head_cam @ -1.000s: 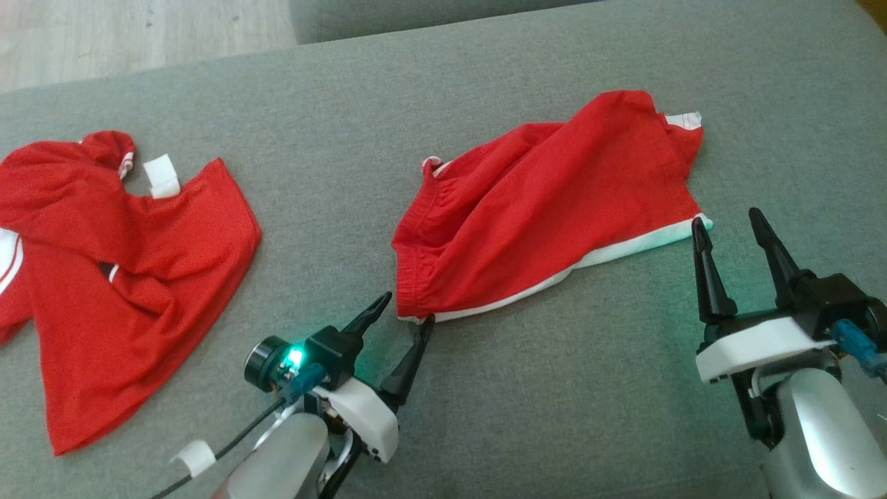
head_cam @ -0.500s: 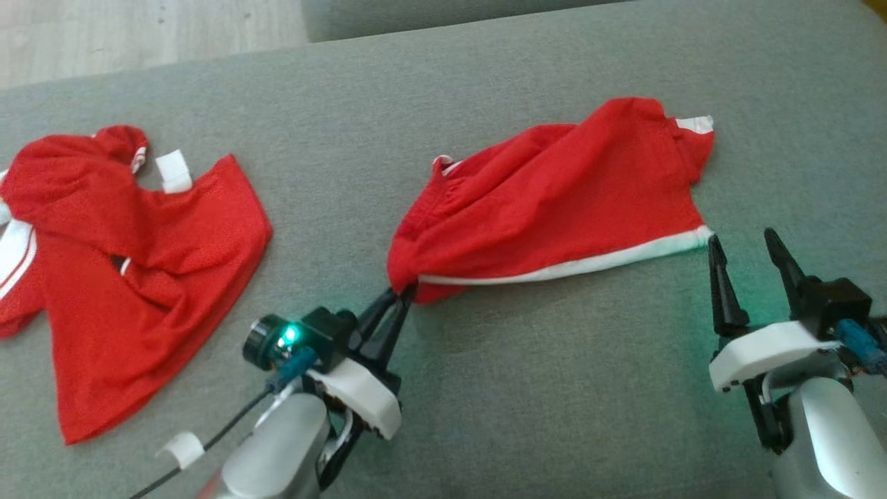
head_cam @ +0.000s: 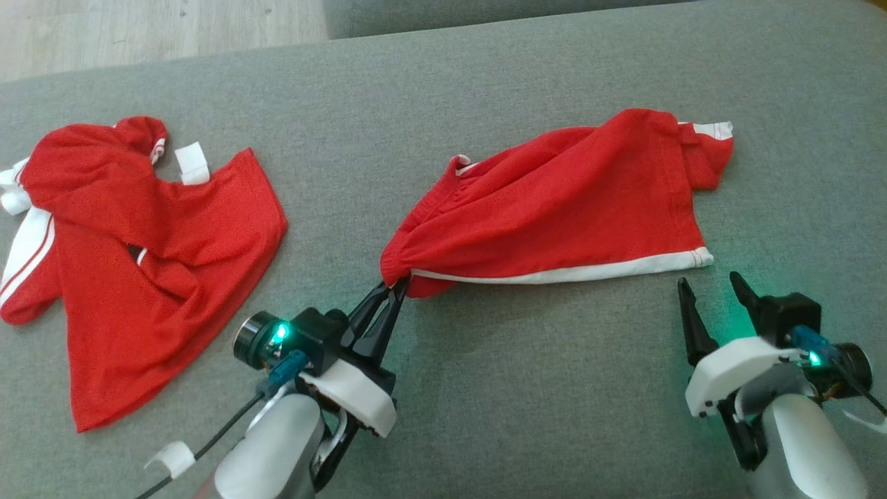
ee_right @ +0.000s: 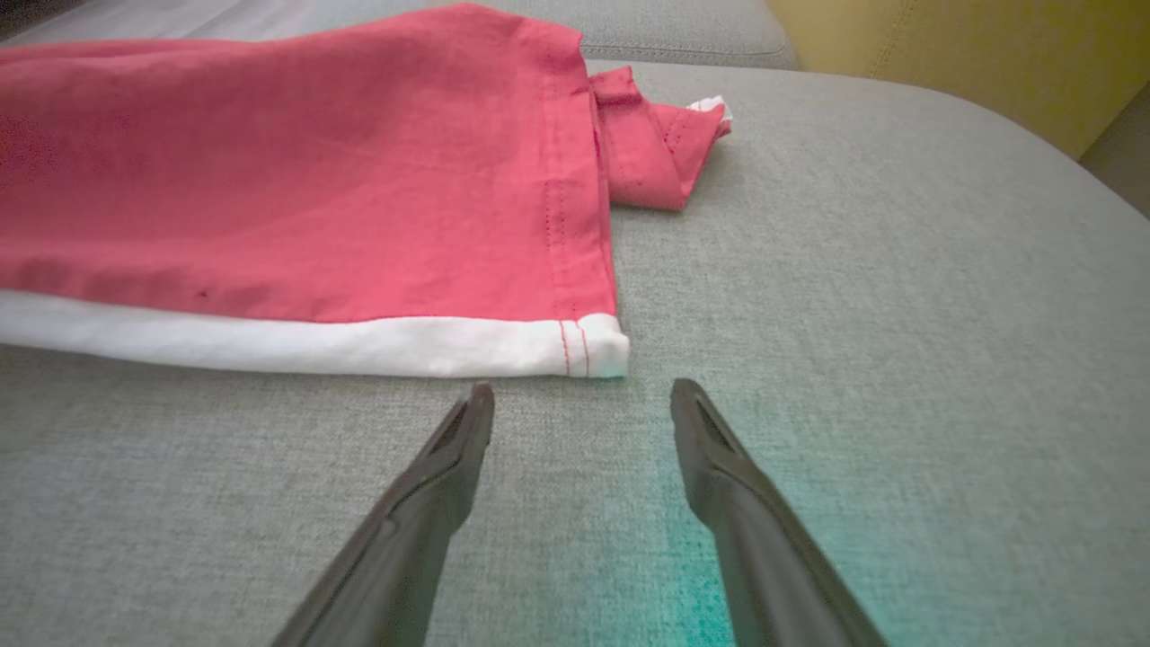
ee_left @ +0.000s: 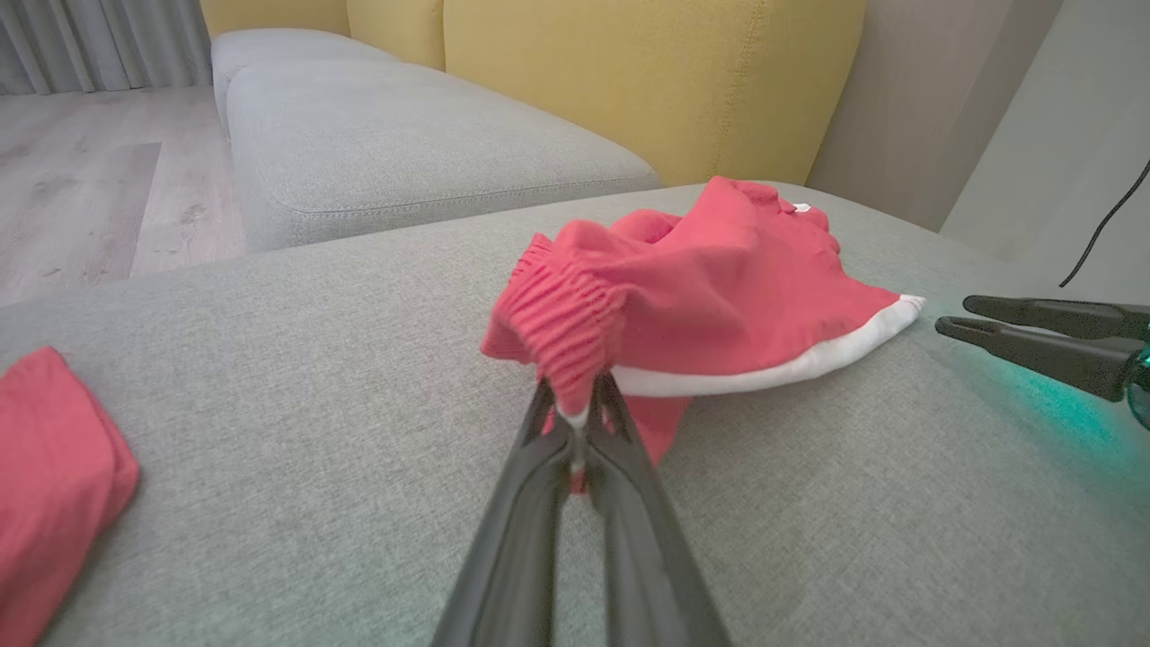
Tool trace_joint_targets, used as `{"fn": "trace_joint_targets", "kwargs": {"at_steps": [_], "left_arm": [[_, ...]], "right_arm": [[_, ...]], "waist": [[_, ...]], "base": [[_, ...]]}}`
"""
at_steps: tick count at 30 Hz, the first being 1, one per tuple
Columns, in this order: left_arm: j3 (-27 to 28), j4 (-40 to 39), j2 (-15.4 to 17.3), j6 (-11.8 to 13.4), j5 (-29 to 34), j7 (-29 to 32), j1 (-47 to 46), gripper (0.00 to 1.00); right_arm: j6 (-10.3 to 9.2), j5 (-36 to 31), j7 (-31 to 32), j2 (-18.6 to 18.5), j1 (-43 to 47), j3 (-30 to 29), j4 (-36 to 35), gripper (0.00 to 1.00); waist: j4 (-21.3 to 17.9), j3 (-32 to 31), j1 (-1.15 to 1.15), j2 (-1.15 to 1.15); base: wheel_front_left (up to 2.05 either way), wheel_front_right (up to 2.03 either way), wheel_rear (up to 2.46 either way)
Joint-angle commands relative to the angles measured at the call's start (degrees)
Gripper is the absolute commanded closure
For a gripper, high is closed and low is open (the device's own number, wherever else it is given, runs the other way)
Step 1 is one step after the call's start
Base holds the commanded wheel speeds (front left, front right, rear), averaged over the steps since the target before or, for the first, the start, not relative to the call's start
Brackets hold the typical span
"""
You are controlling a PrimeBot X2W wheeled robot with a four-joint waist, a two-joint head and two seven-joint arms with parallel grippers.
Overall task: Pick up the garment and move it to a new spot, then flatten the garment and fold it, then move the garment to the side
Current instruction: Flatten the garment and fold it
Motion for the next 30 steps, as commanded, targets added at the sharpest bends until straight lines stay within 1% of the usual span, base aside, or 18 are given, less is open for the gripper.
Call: {"fn": "trace_joint_targets", "kwargs": {"at_steps": [1, 18, 28, 29, 30], "left_arm": [[2.58, -1.71, 0.55, -0.01, 0.75, -0.70, -1.23, 1.00], [2.26, -1.24, -0.10, -0.62, 1.73, -0.71, -2.03, 1.00], [1.84, -0.56, -0.09, -0.79, 1.84, -0.71, -2.61, 1.00], [1.81, -0.47, -0.10, -0.80, 1.84, -0.71, -2.65, 1.00], [1.79, -0.40, -0.10, -0.81, 1.84, -0.71, -2.68, 1.00]], "right_arm": [[0.37, 0.17, 0.03, -0.17, -2.71, 1.48, -1.17, 0.00], [0.37, 1.98, -1.01, -0.50, -8.44, 1.27, 6.96, 0.00], [0.37, 2.05, -2.65, -0.63, -10.43, 1.94, 10.19, 0.00], [0.37, 2.06, -2.75, -0.66, -10.57, 2.02, 10.53, 0.08], [0.37, 2.09, -2.79, -0.67, -10.71, 2.16, 10.89, 0.39]], "waist": [[-0.01, 0.05, 0.00, 0.00], [0.78, 1.08, 0.00, 0.00], [0.77, 1.76, 0.00, 0.00], [0.77, 1.77, 0.00, 0.00], [0.77, 1.76, 0.00, 0.00]], "base": [[0.00, 0.00, 0.00], [0.00, 0.00, 0.00], [0.00, 0.00, 0.00], [0.00, 0.00, 0.00], [0.00, 0.00, 0.00]]}}
